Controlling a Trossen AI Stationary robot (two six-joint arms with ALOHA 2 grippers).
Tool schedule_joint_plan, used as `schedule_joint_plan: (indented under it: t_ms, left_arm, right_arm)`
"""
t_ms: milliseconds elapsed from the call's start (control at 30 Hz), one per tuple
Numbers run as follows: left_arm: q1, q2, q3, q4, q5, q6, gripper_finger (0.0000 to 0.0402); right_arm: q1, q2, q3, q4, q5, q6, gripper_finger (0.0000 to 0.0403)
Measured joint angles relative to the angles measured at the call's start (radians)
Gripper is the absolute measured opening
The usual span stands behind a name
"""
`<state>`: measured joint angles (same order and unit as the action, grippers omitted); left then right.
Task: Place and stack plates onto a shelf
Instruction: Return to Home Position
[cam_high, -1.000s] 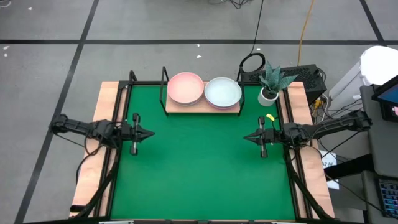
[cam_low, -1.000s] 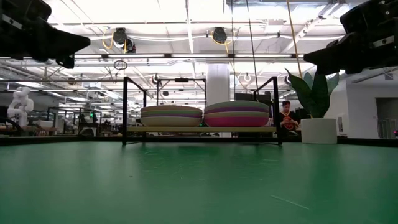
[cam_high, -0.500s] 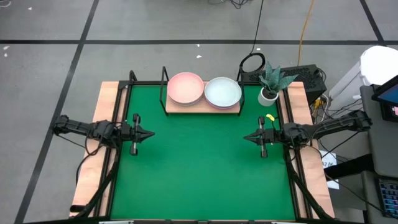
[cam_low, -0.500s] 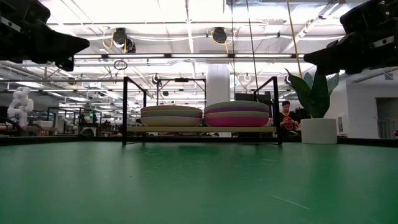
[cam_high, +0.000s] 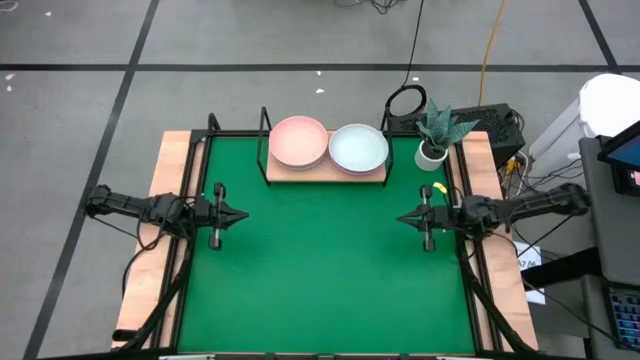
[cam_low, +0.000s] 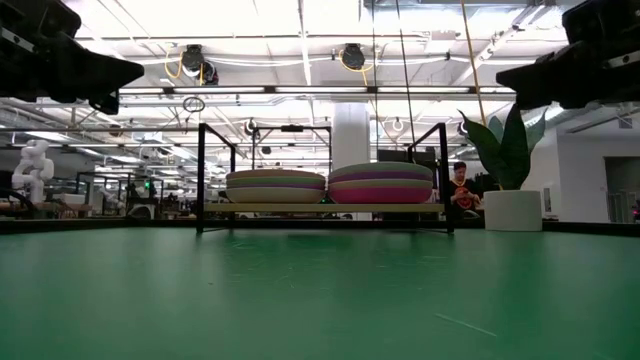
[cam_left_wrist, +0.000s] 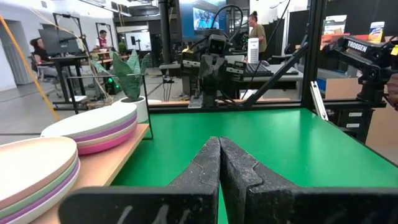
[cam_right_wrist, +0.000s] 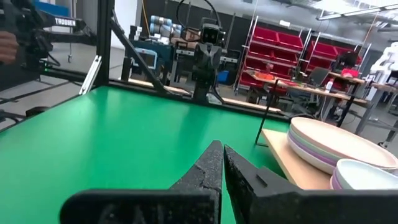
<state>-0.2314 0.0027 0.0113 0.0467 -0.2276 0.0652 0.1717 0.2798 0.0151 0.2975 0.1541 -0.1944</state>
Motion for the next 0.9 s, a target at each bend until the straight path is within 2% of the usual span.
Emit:
schedule_joint_plan:
  t_ms: [200,533,900]
  left_arm:
    - [0.0,0.0,0.0,-0.002,0.0,-0.003,0.0003]
    - [0.0,0.002,0.0,-0.004,0.0,-0.022,0.0003]
    - [0.001,0.003,0.0,-0.003,-0.007,0.001,0.0003]
  right_arm:
    - [0.0,-0.118,0.0,-0.13,-0.001,0.006,0.0]
    - [0.0,-0.276,0.0,-0.243,-0.007,0.008,0.0]
    - [0.0,-0.276,0.0,-0.258,-0.033,0.025,0.0]
